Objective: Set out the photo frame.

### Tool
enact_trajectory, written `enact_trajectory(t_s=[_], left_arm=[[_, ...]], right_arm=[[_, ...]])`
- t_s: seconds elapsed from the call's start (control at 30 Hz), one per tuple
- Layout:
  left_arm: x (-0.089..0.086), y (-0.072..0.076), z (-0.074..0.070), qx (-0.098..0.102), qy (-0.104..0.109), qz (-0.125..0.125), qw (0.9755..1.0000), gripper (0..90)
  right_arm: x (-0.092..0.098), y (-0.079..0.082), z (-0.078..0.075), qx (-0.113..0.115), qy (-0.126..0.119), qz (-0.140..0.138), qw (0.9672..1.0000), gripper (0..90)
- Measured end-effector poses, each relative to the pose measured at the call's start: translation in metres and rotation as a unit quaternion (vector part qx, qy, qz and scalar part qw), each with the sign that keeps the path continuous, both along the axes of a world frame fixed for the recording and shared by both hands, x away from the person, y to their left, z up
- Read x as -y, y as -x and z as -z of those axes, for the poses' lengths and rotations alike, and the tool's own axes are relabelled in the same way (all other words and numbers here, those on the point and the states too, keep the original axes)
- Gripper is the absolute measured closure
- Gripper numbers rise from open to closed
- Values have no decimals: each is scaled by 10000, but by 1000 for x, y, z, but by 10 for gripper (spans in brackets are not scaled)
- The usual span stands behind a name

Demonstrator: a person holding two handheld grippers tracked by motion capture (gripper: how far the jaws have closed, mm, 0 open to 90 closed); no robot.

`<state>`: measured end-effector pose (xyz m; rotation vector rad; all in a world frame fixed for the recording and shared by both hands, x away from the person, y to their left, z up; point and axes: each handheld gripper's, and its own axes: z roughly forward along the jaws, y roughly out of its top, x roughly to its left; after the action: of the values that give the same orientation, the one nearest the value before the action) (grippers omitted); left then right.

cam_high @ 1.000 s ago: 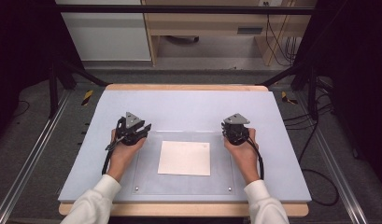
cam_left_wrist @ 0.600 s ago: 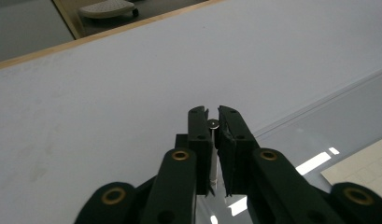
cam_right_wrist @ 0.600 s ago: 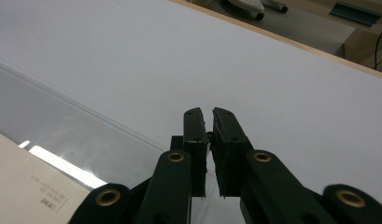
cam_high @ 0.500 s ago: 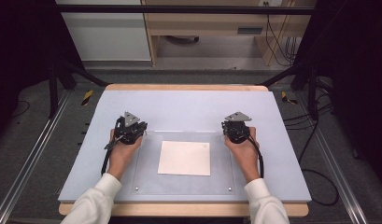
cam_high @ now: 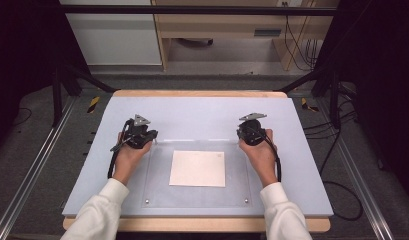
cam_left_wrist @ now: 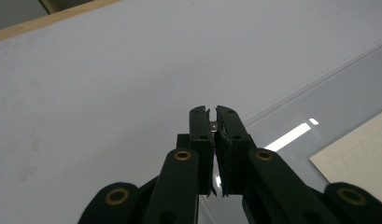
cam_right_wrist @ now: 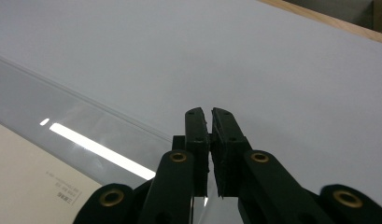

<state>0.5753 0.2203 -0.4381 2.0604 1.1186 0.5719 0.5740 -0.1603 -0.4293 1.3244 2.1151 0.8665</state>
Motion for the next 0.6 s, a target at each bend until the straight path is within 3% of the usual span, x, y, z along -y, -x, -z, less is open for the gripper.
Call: enact_trajectory(t_s=[0.23, 0.37, 0.6], left_arm=[[-1, -6, -3, -202, -19, 66, 9998, 851], [-2, -14, -6, -409, -10, 136, 9991, 850], [-5, -22, -6, -601, 129, 154, 9980, 850]], right_arm=[[-1, -9, -4, -218, 60, -54, 9997, 858], [-1, -17, -7, -452, 78, -95, 9989, 858], [3, -27, -7, -553, -57, -149, 9983, 856]])
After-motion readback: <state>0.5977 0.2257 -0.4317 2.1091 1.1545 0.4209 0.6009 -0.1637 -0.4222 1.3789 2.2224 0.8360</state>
